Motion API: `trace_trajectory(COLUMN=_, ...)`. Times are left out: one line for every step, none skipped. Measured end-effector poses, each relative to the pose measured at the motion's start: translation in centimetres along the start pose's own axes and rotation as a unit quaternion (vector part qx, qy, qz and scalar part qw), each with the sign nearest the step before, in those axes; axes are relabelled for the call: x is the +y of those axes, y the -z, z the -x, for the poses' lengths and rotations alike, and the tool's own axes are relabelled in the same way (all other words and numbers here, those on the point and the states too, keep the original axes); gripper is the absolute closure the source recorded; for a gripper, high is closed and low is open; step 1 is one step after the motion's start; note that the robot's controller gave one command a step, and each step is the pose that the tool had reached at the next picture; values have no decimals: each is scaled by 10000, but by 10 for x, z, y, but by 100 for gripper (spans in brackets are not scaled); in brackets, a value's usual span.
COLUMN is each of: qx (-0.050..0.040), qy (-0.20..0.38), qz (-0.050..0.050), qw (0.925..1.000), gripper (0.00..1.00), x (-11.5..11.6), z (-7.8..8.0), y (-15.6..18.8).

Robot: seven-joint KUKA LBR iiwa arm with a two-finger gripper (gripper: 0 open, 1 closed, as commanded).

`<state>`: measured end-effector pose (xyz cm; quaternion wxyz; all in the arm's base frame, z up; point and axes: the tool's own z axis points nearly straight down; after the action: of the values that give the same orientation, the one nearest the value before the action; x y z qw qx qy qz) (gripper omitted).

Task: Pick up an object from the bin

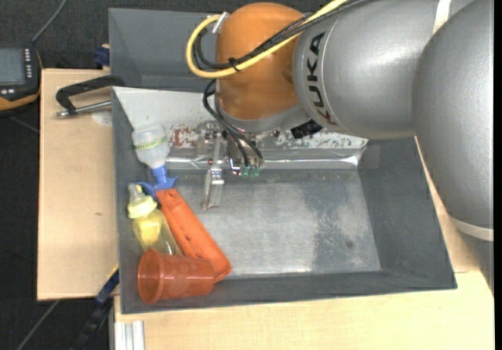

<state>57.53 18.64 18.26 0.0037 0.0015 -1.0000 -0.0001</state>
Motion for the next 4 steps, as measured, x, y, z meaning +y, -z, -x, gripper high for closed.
trace_trajectory(qx=-43, qy=-12, qz=8, qw=10000, gripper=0, x=-1, z=2, y=5)
trace_trajectory(qx=-33, qy=-385, qz=12, qw=9993, gripper=0, x=2, z=-43, y=-65)
trace_trajectory(qx=-22, qy=-568, qz=9, qw=9984, gripper=0, x=5, z=-58, y=-94)
trace_trajectory(qx=-32, qy=-1416, qz=19, qw=9899, gripper=0, x=-3, z=-69, y=-71)
